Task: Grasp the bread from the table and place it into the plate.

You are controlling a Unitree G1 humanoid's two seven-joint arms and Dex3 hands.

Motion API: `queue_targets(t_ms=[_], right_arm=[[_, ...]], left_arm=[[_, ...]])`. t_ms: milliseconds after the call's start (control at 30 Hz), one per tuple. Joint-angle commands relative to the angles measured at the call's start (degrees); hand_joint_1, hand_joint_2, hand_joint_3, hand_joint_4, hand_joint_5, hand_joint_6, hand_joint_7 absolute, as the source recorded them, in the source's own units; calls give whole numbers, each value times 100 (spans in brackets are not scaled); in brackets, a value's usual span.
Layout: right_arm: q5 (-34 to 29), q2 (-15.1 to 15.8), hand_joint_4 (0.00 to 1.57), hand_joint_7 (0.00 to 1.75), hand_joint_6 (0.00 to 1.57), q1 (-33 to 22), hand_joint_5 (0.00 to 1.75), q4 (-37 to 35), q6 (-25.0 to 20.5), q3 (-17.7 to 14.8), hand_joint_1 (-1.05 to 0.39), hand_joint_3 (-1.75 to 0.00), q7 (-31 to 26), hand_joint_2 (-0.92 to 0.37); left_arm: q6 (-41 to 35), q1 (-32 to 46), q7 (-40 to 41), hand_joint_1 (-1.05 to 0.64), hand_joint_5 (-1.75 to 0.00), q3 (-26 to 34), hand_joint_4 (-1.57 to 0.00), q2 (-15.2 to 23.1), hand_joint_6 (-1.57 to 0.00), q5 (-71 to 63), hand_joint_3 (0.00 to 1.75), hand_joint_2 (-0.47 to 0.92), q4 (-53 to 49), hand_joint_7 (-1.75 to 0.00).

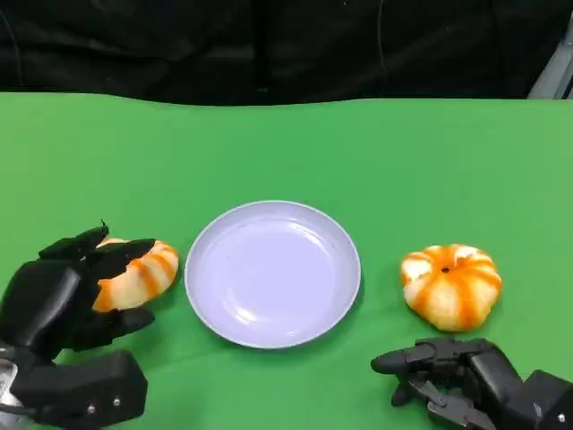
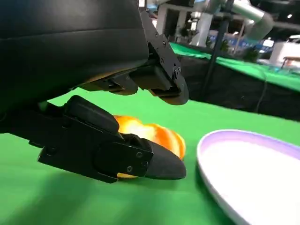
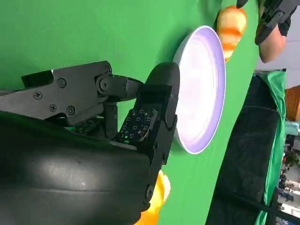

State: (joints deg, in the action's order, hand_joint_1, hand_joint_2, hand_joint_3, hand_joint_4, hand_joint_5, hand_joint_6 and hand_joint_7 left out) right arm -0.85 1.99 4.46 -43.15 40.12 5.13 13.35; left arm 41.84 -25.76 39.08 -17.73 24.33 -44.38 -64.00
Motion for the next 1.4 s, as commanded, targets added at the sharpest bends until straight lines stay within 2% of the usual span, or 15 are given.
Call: queue_targets(t_ms=[33,933,1233,1400], right_arm=[[-46,63,80,8,122,-77,115,-6,-124,-14,-8,-38,10,-92],[-48,43,81,8,122,-119,115,61,-158,-6,-7,-38,-6,-92],[-17,52,80,8,122,-139,114,106,-193,-11,-8,-37,27,-92],[-14,45,81,8,122,-150,114,123,-193,-13,-8,-37,18,-92]], left_arm=[[-104,-154,-42,-74,-1,-107,-45,-2,-56,155,17,92,-212,0],[-887,-635,-1175,-76,0,-433,-45,-351,-47,720,19,92,-810,0],[-1158,-759,-1251,-77,0,-538,-45,-409,-46,692,20,92,-904,0],[-1300,-794,-1267,-67,-1,-574,-46,-441,-44,701,20,92,-945,0]])
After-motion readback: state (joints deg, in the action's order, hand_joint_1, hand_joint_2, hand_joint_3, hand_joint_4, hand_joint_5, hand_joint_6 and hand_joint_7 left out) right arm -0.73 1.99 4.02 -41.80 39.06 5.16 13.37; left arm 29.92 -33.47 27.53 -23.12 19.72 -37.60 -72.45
